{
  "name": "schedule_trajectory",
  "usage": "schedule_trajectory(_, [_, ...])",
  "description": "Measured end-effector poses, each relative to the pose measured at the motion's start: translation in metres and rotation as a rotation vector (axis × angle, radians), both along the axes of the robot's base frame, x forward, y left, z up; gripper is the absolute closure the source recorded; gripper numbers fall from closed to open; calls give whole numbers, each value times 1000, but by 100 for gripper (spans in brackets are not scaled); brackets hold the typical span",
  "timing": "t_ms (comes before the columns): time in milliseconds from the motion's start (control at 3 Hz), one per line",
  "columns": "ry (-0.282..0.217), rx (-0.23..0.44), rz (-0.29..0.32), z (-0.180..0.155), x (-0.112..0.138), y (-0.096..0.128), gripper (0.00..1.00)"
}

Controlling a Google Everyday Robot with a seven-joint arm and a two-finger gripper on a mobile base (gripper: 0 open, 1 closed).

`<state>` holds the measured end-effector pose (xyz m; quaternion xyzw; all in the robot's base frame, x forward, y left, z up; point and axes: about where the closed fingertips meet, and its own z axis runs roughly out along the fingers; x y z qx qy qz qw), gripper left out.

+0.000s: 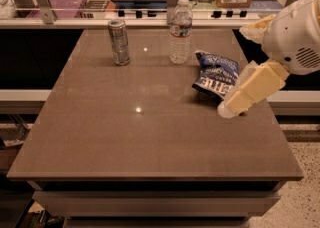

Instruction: Knock redbull can over

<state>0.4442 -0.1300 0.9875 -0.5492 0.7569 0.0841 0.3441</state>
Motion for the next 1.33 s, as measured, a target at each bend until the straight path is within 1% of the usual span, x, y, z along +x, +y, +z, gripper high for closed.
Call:
schedule_trajectory(333, [-41,58,-43,-2,9,30,0])
schedule_trajectory(667, [-65,83,-144,-7,31,45,0])
schedule_trajectory(1000, [-79,86,-244,-18,55,55,0])
schedule_trajectory(1333, [-76,132,-327,-26,76,64,0])
